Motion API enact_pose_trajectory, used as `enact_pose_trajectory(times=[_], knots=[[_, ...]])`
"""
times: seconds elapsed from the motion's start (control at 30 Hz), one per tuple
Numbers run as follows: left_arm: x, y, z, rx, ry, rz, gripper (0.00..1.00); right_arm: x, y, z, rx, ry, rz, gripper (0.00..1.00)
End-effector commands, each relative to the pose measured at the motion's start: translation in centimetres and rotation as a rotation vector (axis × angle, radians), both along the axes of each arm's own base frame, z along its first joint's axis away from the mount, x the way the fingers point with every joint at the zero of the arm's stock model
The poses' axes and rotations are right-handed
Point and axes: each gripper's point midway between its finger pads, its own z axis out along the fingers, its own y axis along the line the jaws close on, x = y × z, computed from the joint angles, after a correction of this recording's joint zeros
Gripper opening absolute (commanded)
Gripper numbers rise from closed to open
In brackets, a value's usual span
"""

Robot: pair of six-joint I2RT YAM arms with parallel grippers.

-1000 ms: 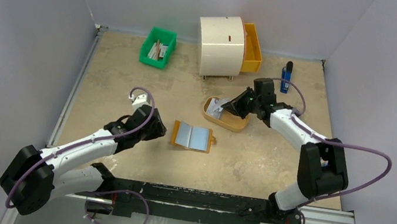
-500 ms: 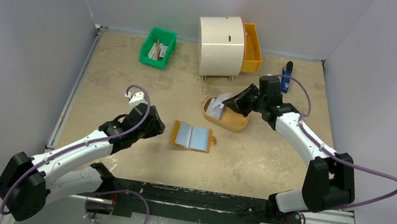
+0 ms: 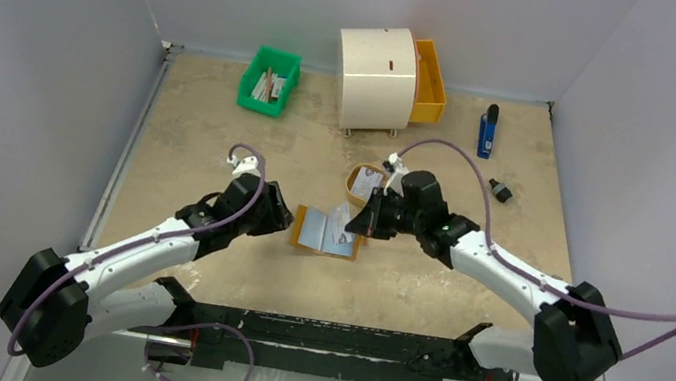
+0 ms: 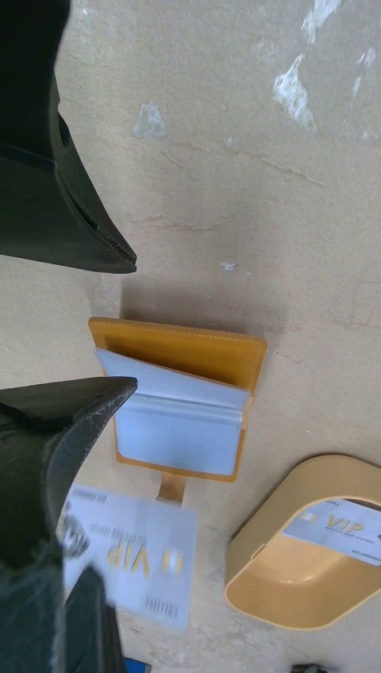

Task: Put the credit cards into the card holder
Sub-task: Insert the credit card into the card holder.

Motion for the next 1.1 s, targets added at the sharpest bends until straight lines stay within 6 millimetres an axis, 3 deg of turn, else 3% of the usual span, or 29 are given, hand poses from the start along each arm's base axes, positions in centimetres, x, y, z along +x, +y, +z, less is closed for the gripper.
enact_pose_trajectory(times=[0.0,0.13,0.23,0.4,0.6,0.73,1.07], knots=[[1.4,-2.5,2.8,-0.091,-0.075,-0.048,0.5,0.8,1.4,-0.9,0.096,-0.041,0.011,0.0],[1.8,-3.7,4.6,-0.163,-0.108,-0.064,0.49,1.5,2.1,-2.5,0.11,-0.004,-0.01,0.0],[1.7,-5.1,4.5,-0.22,-0.097,-0.104,0.45,1.7,2.3,-3.9,0.1,0.031,-0.019,0.0],[2.0,-6.5,3.1,-0.243,-0.062,-0.139,0.38,1.8,2.3,-5.6,0.083,0.062,-0.031,0.0],[2.2,-6.7,0.3,-0.213,-0.013,-0.133,0.34,1.2,2.0,-6.9,0.075,0.118,-0.05,0.0],[1.9,-6.3,-1.5,-0.194,0.03,-0.111,0.31,1.1,1.8,-7.3,0.064,0.13,-0.062,0.0],[1.2,-2.5,-5.5,-0.045,0.08,0.014,0.24,0.8,1.9,-7.8,0.063,0.16,-0.057,0.0]])
